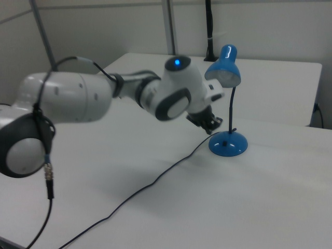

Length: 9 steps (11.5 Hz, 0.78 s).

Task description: Turn off the lamp

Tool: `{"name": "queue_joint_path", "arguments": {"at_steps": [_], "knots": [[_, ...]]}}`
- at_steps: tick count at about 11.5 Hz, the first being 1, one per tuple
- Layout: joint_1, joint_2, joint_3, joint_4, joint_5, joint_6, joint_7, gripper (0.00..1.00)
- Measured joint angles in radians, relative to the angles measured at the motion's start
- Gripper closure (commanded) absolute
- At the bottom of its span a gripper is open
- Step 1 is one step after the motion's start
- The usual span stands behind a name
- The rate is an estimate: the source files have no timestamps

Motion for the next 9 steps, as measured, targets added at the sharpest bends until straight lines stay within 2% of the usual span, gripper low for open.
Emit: {"name": "queue_joint_path", "arguments": {"at_steps": [2,3,4,6,7,9], "knots": [[0.026,-0.148,0.009,-0.016,-0.033,-0.275,0.116,0.76],[0.046,-0.22,0.012,-0.024,-0.082,-0.433,0.161,0.19],[0.066,-0.28,0.013,-0.035,-0.116,-0.578,0.184,0.0],[0.109,-0.383,0.013,-0.054,-0.174,-0.808,0.193,0.0],[0.132,-0.433,0.013,-0.075,-0.204,-0.866,0.196,0.0],[0.156,-0.52,0.005,-0.123,-0.221,-0.885,0.224,0.0]]}}
